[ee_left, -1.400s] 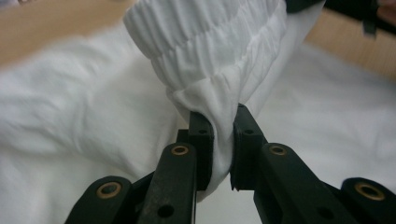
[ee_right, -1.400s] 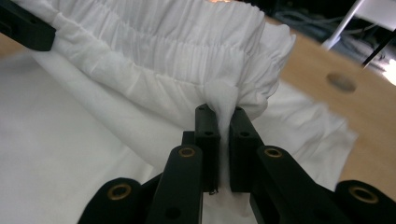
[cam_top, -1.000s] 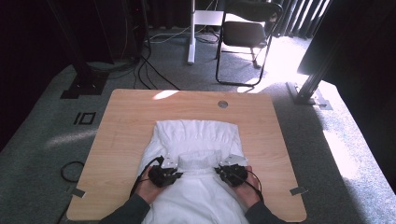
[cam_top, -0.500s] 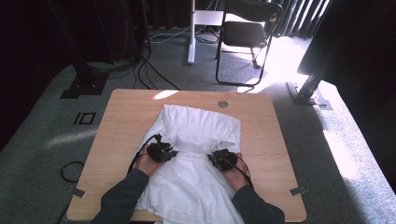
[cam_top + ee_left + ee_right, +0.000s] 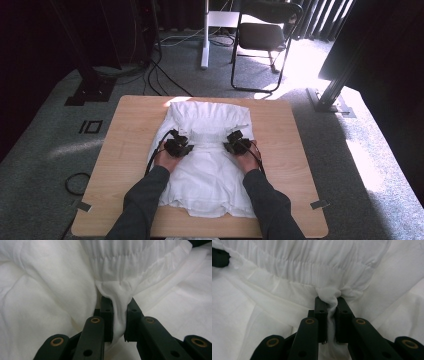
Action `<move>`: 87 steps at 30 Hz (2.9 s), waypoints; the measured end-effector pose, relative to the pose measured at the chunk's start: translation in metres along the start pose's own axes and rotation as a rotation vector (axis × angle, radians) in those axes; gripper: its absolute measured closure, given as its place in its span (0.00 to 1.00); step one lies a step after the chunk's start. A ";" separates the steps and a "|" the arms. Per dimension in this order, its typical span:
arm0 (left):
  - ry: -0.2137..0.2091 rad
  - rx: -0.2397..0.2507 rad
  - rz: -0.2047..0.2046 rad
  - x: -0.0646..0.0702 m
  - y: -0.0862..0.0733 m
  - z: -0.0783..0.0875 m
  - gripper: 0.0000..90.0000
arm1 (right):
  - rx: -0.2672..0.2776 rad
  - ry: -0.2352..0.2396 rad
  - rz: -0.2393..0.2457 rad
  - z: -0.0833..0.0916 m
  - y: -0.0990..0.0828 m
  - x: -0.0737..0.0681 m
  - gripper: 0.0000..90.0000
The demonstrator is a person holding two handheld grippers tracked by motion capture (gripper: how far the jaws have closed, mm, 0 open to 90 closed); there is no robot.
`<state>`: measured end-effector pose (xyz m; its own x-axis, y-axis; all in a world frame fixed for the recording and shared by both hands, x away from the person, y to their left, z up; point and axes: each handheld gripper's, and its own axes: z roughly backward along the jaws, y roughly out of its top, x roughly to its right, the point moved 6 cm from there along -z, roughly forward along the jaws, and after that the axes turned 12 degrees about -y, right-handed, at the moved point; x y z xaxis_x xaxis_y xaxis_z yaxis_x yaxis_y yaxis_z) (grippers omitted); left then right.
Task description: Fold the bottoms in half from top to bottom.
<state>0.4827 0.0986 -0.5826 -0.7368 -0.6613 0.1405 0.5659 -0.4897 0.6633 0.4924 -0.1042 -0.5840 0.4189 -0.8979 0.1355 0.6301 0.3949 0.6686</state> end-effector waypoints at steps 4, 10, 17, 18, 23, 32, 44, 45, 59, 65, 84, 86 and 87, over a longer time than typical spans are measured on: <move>0.001 0.016 0.029 0.001 0.002 0.001 0.93 | 0.005 0.027 -0.022 -0.001 0.004 0.004 0.93; -0.024 0.118 0.031 0.009 0.025 0.035 0.96 | 0.098 0.035 -0.010 0.030 0.020 0.011 0.94; -0.056 0.328 -0.066 0.045 0.076 0.112 0.96 | 0.321 0.026 -0.021 0.106 0.060 0.024 0.94; -0.056 0.328 -0.066 0.045 0.076 0.112 0.96 | 0.321 0.026 -0.021 0.106 0.060 0.024 0.94; -0.084 0.350 -0.167 0.076 0.067 0.142 0.96 | 0.421 0.048 0.018 0.161 0.056 0.023 0.94; -0.162 0.184 -0.102 0.083 -0.019 0.101 0.94 | 0.301 0.114 0.083 0.141 -0.028 -0.019 0.93; -0.263 0.128 0.056 0.070 -0.063 0.072 0.63 | 0.101 0.180 0.028 0.088 -0.081 -0.033 0.63; -0.260 0.149 0.055 0.069 -0.059 0.079 0.61 | 0.119 0.187 0.027 0.093 -0.079 -0.031 0.57; -0.145 0.113 0.086 0.027 -0.010 0.051 0.87 | 0.179 0.048 -0.060 0.077 -0.026 0.013 0.91; -0.155 0.071 0.087 0.027 -0.014 0.030 0.88 | 0.117 0.075 -0.063 0.052 -0.026 0.009 0.91; -0.244 0.073 -0.091 0.100 -0.064 0.062 0.78 | 0.297 0.295 -0.005 0.127 -0.062 -0.019 0.78; -0.242 0.048 -0.105 0.104 -0.069 0.062 0.78 | 0.313 0.304 -0.016 0.131 -0.057 -0.021 0.77; -0.241 0.032 -0.109 0.105 -0.071 0.060 0.77 | 0.309 0.315 -0.017 0.132 -0.056 -0.024 0.76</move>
<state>0.3429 0.0982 -0.5705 -0.8618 -0.4492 0.2357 0.4693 -0.5296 0.7066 0.3608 -0.1303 -0.5282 0.6190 -0.7818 -0.0746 0.4332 0.2607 0.8628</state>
